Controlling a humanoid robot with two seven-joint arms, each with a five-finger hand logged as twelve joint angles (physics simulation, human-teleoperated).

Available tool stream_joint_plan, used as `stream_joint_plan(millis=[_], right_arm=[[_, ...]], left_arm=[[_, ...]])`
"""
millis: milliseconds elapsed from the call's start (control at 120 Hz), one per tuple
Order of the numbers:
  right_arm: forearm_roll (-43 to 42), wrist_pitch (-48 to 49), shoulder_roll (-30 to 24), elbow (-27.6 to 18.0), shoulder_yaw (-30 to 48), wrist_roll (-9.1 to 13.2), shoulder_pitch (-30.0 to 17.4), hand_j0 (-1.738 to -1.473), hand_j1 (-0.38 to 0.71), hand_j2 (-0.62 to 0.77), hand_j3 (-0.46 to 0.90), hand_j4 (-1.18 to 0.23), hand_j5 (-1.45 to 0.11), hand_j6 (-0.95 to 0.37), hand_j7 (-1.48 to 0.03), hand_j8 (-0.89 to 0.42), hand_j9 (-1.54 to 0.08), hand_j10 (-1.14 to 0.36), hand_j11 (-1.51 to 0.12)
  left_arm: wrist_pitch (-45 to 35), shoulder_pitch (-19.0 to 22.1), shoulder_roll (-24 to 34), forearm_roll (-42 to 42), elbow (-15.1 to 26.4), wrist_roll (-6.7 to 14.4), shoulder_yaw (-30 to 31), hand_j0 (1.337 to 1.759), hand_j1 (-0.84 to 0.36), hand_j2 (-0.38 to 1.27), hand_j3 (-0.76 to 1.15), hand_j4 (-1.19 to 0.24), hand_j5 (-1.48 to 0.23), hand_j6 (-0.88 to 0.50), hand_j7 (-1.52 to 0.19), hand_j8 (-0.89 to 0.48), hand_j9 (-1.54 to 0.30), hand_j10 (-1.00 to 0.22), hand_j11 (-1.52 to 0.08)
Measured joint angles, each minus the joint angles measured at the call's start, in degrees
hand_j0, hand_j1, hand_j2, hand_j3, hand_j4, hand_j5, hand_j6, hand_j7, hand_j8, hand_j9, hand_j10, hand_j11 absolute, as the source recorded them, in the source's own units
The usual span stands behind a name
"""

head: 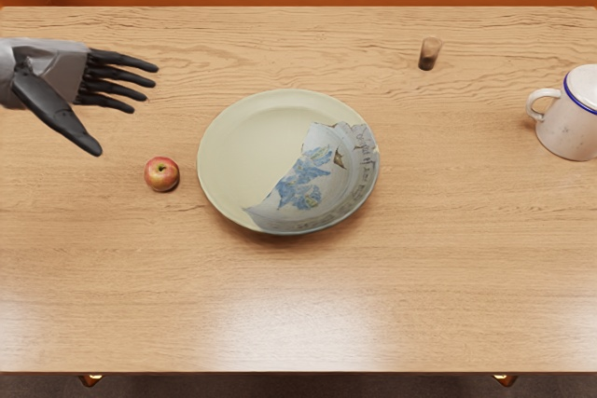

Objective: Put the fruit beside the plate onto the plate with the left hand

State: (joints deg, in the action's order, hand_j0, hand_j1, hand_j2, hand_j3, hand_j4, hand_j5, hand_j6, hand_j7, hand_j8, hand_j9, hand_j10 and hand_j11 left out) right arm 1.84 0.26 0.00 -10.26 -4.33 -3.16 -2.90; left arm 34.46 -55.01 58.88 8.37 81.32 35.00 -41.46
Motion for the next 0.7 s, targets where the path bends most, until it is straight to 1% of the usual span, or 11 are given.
stream_joint_plan(millis=[117, 167, 183, 225, 275, 342, 400, 467, 600, 658, 700], right_arm=[[0.00, 0.00, 0.00, 0.06, 0.05, 0.00, -0.03, -1.658, -0.32, 0.00, 0.00, -0.02, -0.03, -0.02, -0.03, -0.02, -0.03, -0.02, -0.03], [0.00, 0.00, 0.00, 0.08, 0.06, 0.00, -0.02, -1.658, -0.32, 0.00, 0.00, -0.02, -0.03, -0.02, -0.03, -0.02, -0.03, -0.02, -0.03], [0.00, 0.00, 0.00, 0.09, 0.07, 0.00, -0.01, -1.658, -0.32, 0.00, 0.00, -0.02, -0.03, -0.02, -0.03, -0.02, -0.03, -0.02, -0.03], [0.00, 0.00, 0.00, 0.11, 0.09, 0.00, -0.01, -1.658, -0.32, 0.00, 0.00, -0.02, -0.03, -0.02, -0.03, -0.02, -0.03, -0.02, -0.03], [0.00, 0.00, 0.00, 0.13, 0.10, 0.00, -0.01, -1.658, -0.32, 0.00, 0.00, -0.02, -0.03, -0.02, -0.03, -0.02, -0.03, -0.02, -0.03], [0.01, 0.00, 0.00, 0.14, 0.10, 0.00, -0.01, -1.658, -0.32, 0.00, 0.00, -0.02, -0.03, -0.02, -0.03, -0.02, -0.03, -0.02, -0.03], [0.00, 0.00, 0.00, 0.14, 0.11, 0.00, 0.00, -1.658, -0.32, 0.00, 0.00, -0.02, -0.03, -0.02, -0.03, -0.02, -0.03, -0.02, -0.03], [0.00, 0.00, 0.00, 0.14, 0.11, 0.00, 0.00, -1.658, -0.32, 0.00, 0.00, -0.02, -0.03, -0.02, -0.03, -0.02, -0.03, -0.02, -0.03], [0.00, 0.00, 0.00, 0.15, 0.12, 0.00, 0.00, -1.658, -0.32, 0.00, 0.00, -0.02, -0.03, -0.02, -0.03, -0.02, -0.03, -0.02, -0.03], [0.00, 0.00, 0.00, 0.15, 0.12, 0.00, 0.00, -1.658, -0.32, 0.00, 0.00, -0.02, -0.03, -0.02, -0.03, -0.02, -0.03, -0.02, -0.03], [0.01, 0.00, 0.00, 0.15, 0.11, 0.00, 0.00, -1.658, -0.32, 0.00, 0.00, -0.02, -0.03, -0.02, -0.03, -0.02, -0.03, -0.02, -0.03]], left_arm=[[0.40, 0.00, -0.16, -0.59, -0.29, 0.00, -0.18, 1.658, 0.18, 0.03, 0.00, -0.15, -0.19, -0.15, -0.19, -0.15, -0.19, -0.15, -0.19], [0.47, -0.28, -0.64, 1.32, -0.32, 0.00, -0.24, 1.658, 0.17, 0.03, 0.00, -0.15, -0.20, -0.15, -0.20, -0.15, -0.20, -0.15, -0.20], [0.49, -0.39, -1.48, 2.59, -0.33, 0.00, -0.25, 1.658, 0.17, 0.03, 0.00, -0.15, -0.20, -0.16, -0.20, -0.15, -0.20, -0.15, -0.20], [0.51, -0.39, -6.82, 7.66, -0.36, 0.00, -0.21, 1.658, 0.16, 0.03, 0.00, -0.16, -0.21, -0.16, -0.21, -0.16, -0.21, -0.16, -0.20], [0.53, -0.05, -10.41, 14.94, -0.37, 0.00, -0.06, 1.658, 0.15, 0.03, 0.00, -0.16, -0.21, -0.16, -0.21, -0.16, -0.21, -0.16, -0.21], [0.41, -0.01, -11.39, 23.05, -0.37, 0.00, 0.50, 1.658, 0.14, 0.04, 0.00, -0.18, -0.23, -0.18, -0.23, -0.18, -0.23, -0.18, -0.23], [-0.99, -0.01, -11.48, 28.22, -0.34, 0.00, 1.34, 1.658, 0.13, 0.04, 0.00, -0.18, -0.24, -0.18, -0.24, -0.18, -0.24, -0.18, -0.24], [-3.00, -0.01, -12.01, 32.22, -0.26, 0.00, 2.30, 1.658, 0.12, 0.04, 0.00, -0.19, -0.25, -0.19, -0.24, -0.19, -0.25, -0.19, -0.24], [-6.21, -0.30, -16.80, 38.59, -0.15, 0.00, 3.56, 1.658, 0.12, 0.04, 0.00, -0.19, -0.25, -0.19, -0.25, -0.19, -0.25, -0.19, -0.25], [-7.66, -0.77, -18.98, 43.21, -0.17, 0.00, 5.45, 1.658, 0.12, 0.04, 0.00, -0.19, -0.25, -0.19, -0.25, -0.19, -0.25, -0.19, -0.25], [-8.74, -0.97, -19.40, 45.71, -0.18, 0.00, 6.98, 1.658, 0.13, 0.04, 0.00, -0.19, -0.24, -0.19, -0.24, -0.19, -0.24, -0.19, -0.24]])
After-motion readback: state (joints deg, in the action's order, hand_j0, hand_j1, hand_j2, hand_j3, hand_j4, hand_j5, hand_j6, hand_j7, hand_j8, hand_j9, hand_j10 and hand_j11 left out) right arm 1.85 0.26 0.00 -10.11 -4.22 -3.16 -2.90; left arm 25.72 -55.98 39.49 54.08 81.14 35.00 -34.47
